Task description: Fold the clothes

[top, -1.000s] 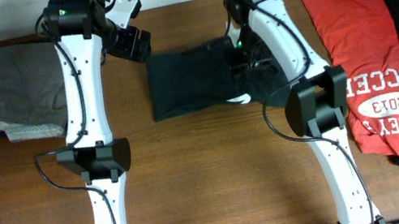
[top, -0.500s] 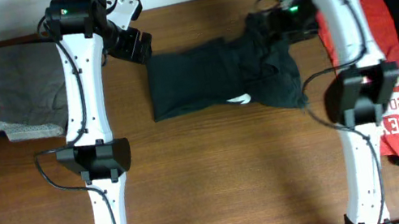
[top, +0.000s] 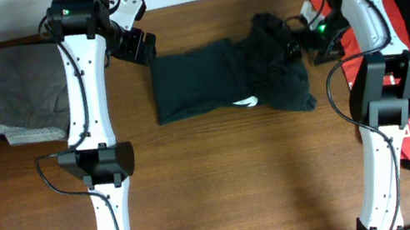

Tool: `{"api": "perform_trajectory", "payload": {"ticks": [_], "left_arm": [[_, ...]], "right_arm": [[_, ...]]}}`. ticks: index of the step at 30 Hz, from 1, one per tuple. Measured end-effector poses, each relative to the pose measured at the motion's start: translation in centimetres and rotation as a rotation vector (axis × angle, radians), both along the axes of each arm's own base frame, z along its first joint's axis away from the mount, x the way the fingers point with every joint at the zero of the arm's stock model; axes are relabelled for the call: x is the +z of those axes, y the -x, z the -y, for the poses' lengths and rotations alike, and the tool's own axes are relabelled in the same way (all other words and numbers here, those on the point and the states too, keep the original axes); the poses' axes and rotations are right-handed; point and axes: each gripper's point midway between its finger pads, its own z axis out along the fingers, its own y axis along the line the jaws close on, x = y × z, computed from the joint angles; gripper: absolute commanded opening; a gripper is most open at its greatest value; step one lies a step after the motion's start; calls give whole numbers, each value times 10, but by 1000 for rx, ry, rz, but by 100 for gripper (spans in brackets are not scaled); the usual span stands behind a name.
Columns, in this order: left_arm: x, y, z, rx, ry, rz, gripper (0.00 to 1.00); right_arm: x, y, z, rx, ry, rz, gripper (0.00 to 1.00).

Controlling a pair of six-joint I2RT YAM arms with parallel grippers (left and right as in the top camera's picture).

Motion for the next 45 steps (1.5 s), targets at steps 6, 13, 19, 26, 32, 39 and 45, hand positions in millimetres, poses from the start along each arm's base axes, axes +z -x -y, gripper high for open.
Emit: {"api": "perform_trajectory", "payload": {"ticks": [6, 13, 19, 26, 32, 39, 45], "left_arm": [[0, -1, 0, 0, 0, 2, 96], [0, -1, 0, 0, 1, 4, 96], [-1, -1, 0, 0, 0, 3, 96], [-1, -1, 0, 0, 0, 3, 96], [-1, -1, 0, 0, 0, 1, 96], [-1, -1, 0, 0, 0, 0, 96], [-1, 0, 0, 0, 0, -1, 96]], "right_arm": [[-7, 0, -5, -4, -36, 12, 99], [-2, -10, -20, -22, -128, 52, 99], [-1, -19, -34, -59, -169, 65, 98], [-7, -25, -50, -61, -191, 69, 61], [-18, -32, -52, -67, -188, 82, 14], [-21, -31, -40, -115, -207, 62, 4], [-20, -17, -2, -203, -212, 0, 4]]}}
